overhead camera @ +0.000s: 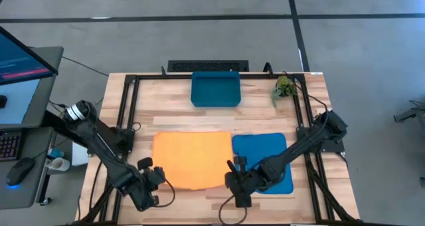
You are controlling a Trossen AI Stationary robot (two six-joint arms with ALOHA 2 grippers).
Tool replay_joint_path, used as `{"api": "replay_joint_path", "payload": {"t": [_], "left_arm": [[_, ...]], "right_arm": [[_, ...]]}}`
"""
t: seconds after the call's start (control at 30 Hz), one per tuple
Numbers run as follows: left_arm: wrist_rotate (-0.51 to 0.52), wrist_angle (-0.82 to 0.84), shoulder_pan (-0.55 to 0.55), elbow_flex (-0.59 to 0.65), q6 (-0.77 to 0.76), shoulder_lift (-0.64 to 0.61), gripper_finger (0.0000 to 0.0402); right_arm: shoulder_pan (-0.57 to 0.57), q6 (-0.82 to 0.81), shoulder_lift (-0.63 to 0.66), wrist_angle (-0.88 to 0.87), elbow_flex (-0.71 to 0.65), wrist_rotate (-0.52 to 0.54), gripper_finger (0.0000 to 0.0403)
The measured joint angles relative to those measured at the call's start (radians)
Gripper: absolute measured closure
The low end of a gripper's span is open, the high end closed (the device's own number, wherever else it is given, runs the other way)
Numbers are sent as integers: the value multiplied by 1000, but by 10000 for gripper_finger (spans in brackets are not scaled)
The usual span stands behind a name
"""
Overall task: Roll microfiber towels into tight, uniform cylinder then place into a basket
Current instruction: Fold the yellow microfiber cloth
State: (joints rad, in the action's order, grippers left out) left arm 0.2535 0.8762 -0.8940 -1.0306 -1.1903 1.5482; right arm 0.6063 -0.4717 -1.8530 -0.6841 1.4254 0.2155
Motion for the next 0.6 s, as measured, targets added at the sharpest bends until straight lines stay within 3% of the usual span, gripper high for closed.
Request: {"api": "replay_joint_path", "payload": {"t": [0.07, 0.23, 0.43, 0.6], "left_arm": [[-33, -13, -8, 0, -23, 29, 401], [-102, 45, -10, -1, -30, 56, 401], [-52, 153, 0, -12, -31, 46, 401], [41, 363, 15, -86, -107, 46, 401]], "right_arm": [[18, 0, 0, 1, 0, -12, 401], [20, 5, 0, 4, 0, 87, 401], [-37, 1, 0, 10, -10, 96, 401], [-104, 1, 0, 1, -38, 93, 401]]}}
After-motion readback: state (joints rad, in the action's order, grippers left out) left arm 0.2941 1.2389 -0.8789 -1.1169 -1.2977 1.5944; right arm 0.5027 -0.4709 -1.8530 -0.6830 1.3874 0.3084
